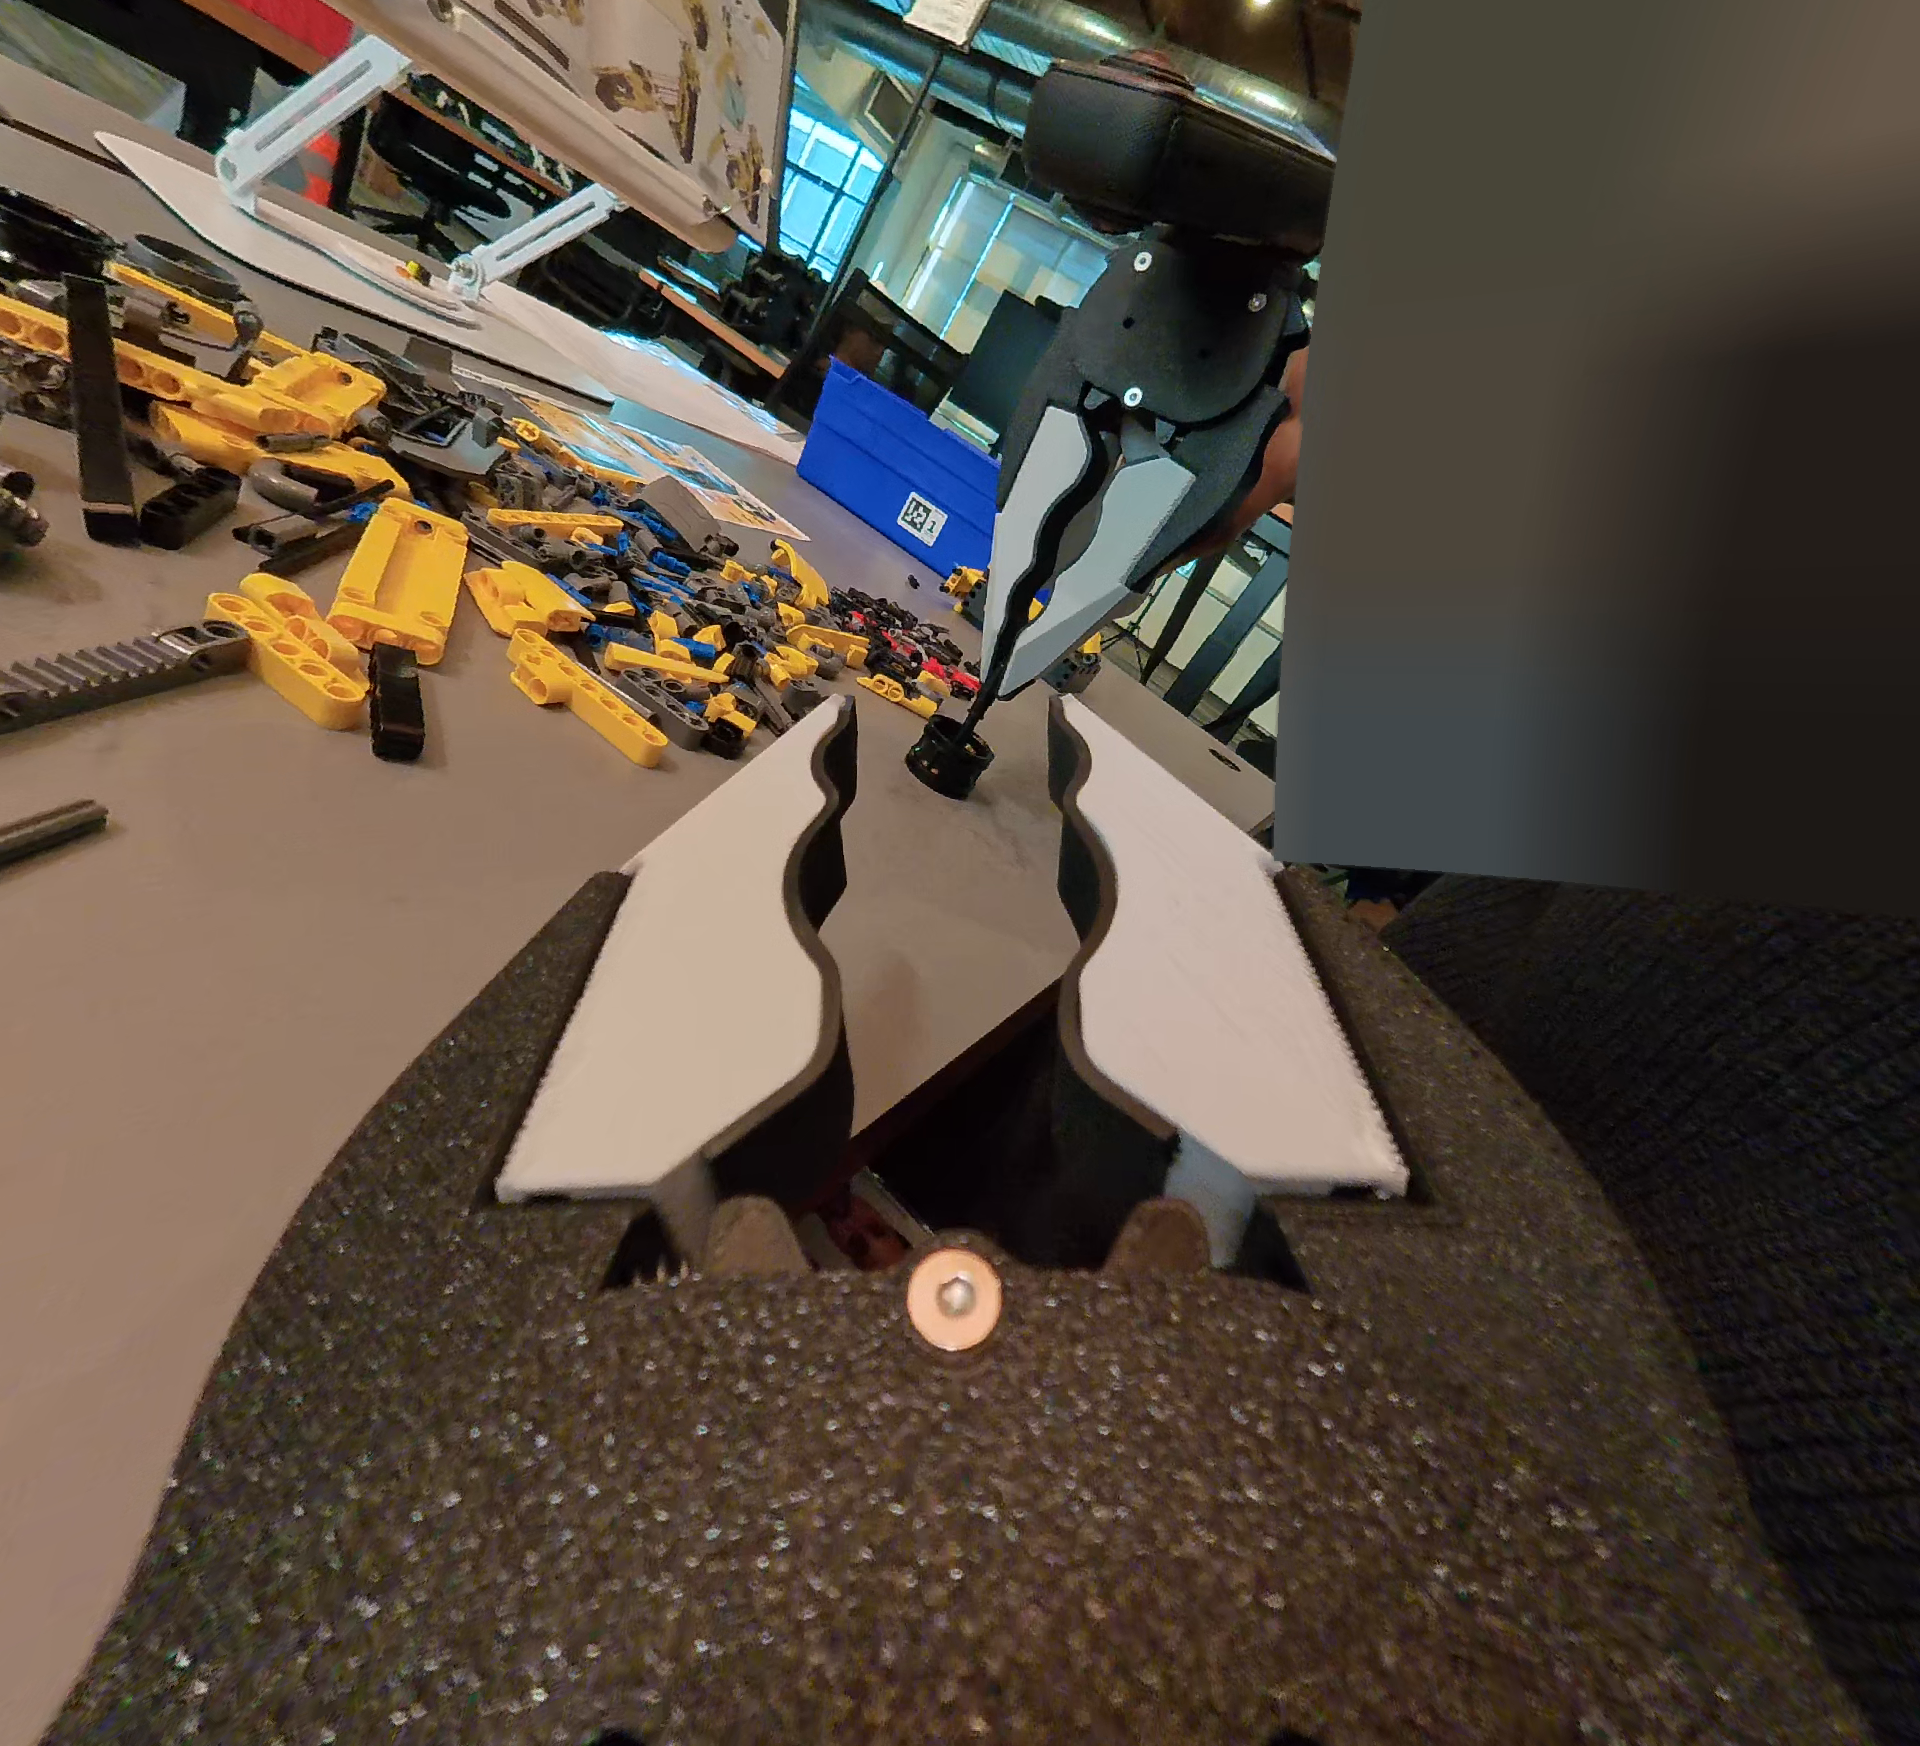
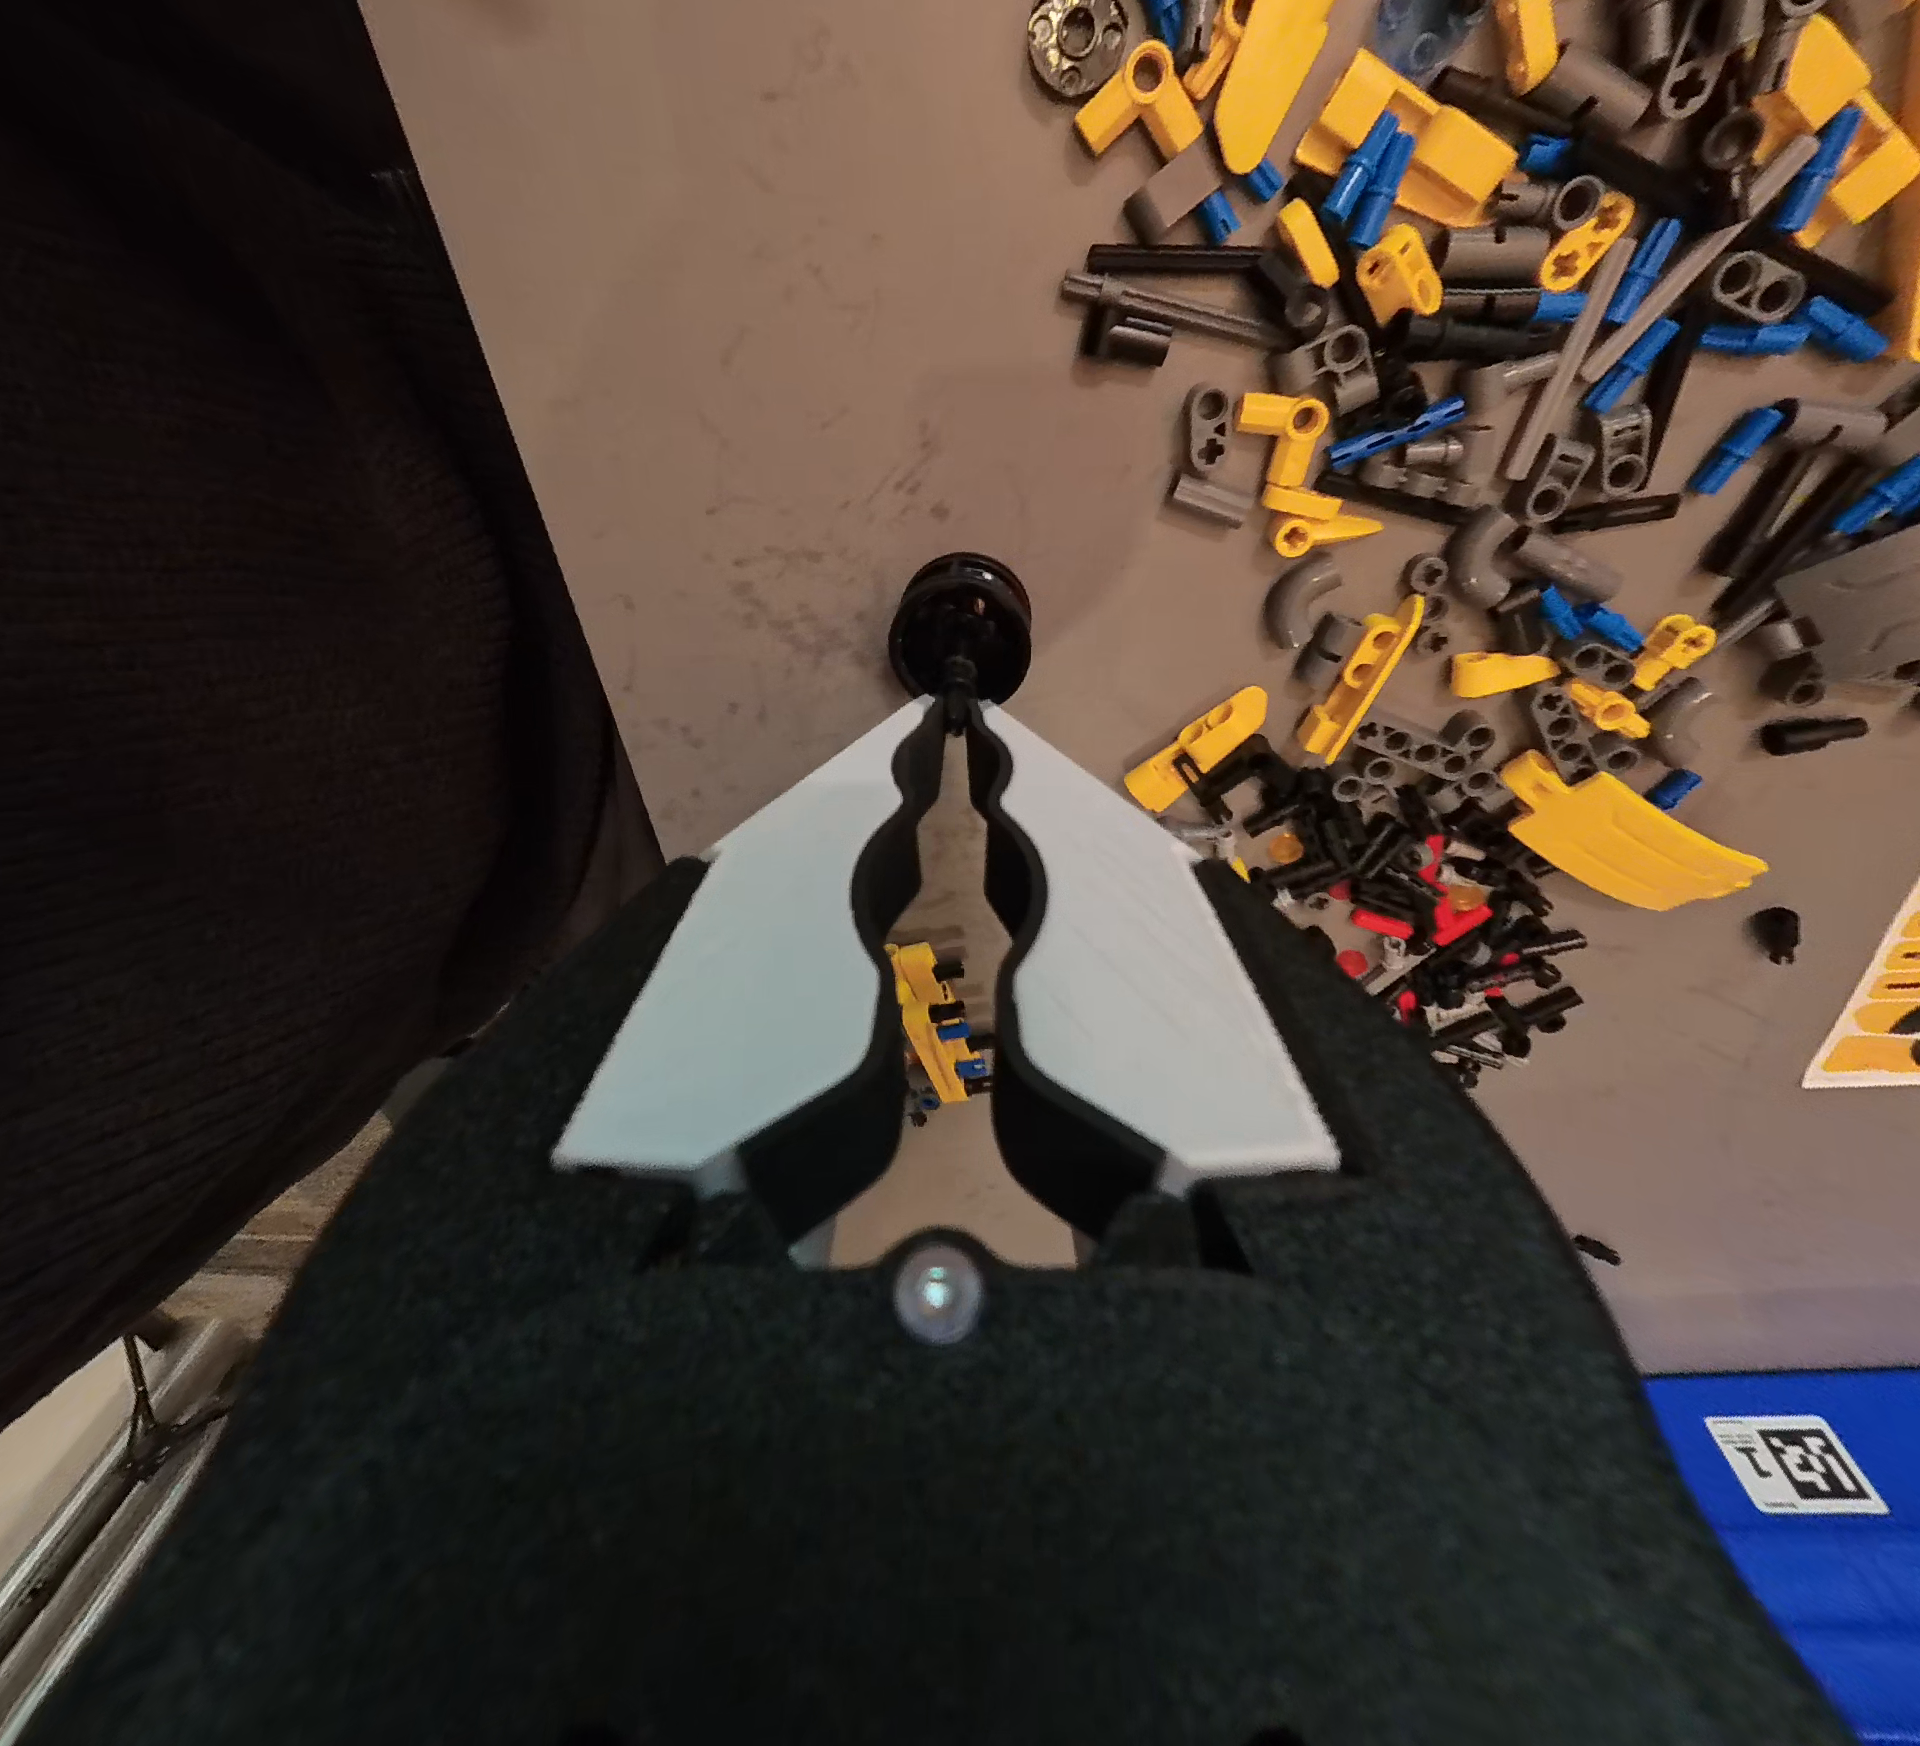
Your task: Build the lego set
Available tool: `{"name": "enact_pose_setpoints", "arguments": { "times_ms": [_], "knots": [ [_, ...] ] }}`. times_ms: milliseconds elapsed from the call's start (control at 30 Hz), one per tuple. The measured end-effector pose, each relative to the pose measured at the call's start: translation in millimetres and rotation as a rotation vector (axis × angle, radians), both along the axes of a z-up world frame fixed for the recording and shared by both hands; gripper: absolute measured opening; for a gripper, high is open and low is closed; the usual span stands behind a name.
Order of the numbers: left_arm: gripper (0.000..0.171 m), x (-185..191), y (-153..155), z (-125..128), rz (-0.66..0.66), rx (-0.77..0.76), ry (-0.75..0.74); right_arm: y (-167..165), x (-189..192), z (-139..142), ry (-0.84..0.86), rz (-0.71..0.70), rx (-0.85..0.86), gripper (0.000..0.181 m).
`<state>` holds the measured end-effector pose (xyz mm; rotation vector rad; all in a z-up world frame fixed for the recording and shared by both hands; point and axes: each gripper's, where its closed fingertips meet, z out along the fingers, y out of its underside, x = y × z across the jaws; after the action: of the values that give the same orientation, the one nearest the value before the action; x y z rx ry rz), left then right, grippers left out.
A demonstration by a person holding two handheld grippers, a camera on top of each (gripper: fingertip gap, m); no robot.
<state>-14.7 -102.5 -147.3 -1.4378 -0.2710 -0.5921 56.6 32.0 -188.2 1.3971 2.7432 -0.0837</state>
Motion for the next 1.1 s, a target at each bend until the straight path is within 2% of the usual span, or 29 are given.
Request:
{"name": "enact_pose_setpoints", "arguments": {
  "times_ms": [867,1100],
  "knots": [
    [0.036,-1.7,0.6,-4.4,0.002,-0.013,-0.008,0.4,1.0,-1.6,-0.024,0.077,0.061,0.003],
    [0.036,-2.8,0.4,-5.5,0.003,-0.014,-0.014,0.6,1.2,-2.2,0.005,0.154,0.045,0.003]
  ]
}}
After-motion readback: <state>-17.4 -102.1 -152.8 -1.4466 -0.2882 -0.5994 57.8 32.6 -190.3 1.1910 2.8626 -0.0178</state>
